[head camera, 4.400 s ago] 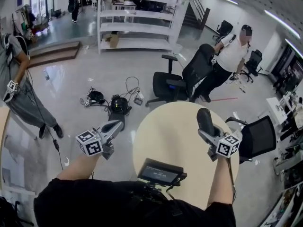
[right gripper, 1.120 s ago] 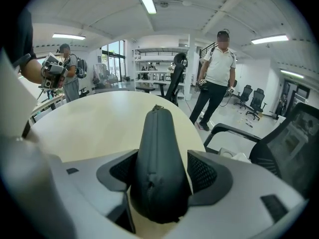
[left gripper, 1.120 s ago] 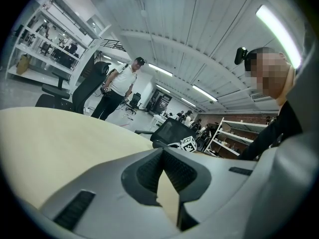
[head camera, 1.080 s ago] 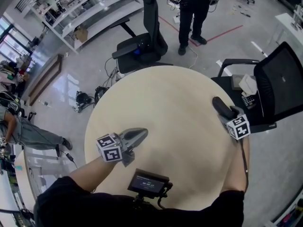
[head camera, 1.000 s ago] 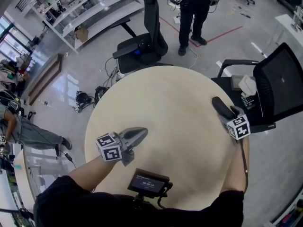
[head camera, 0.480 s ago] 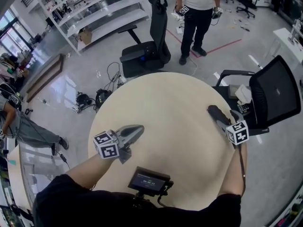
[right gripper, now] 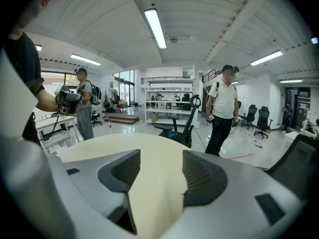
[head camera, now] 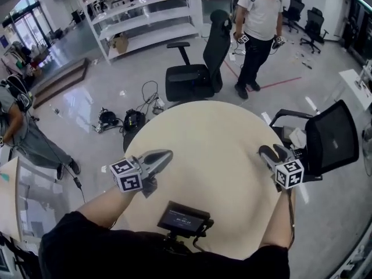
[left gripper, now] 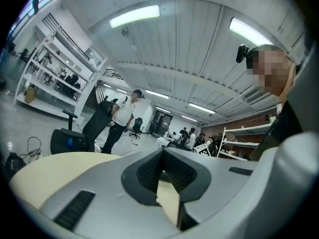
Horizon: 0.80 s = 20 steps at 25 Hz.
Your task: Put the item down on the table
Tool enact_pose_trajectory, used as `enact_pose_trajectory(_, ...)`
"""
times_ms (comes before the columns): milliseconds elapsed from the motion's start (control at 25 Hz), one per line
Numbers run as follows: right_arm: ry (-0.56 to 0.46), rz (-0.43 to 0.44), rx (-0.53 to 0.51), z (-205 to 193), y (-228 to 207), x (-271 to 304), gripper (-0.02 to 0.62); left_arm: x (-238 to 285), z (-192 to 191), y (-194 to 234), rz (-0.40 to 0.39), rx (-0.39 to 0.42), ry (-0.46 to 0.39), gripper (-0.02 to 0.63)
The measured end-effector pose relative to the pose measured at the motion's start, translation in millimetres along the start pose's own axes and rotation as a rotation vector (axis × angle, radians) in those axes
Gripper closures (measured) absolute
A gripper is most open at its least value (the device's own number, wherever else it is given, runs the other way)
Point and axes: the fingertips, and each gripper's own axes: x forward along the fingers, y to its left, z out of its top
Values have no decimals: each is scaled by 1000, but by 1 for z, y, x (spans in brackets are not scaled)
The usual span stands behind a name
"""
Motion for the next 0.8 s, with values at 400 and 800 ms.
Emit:
enact_pose_trajectory(400, -75, 142, -34, 92, 188, 53, 587, -186, 56, 35, 104, 45, -141, 604)
enact_pose_trajectory(800, -133, 290, 38, 149, 457, 103, 590, -474, 84, 78, 283, 120, -248, 604)
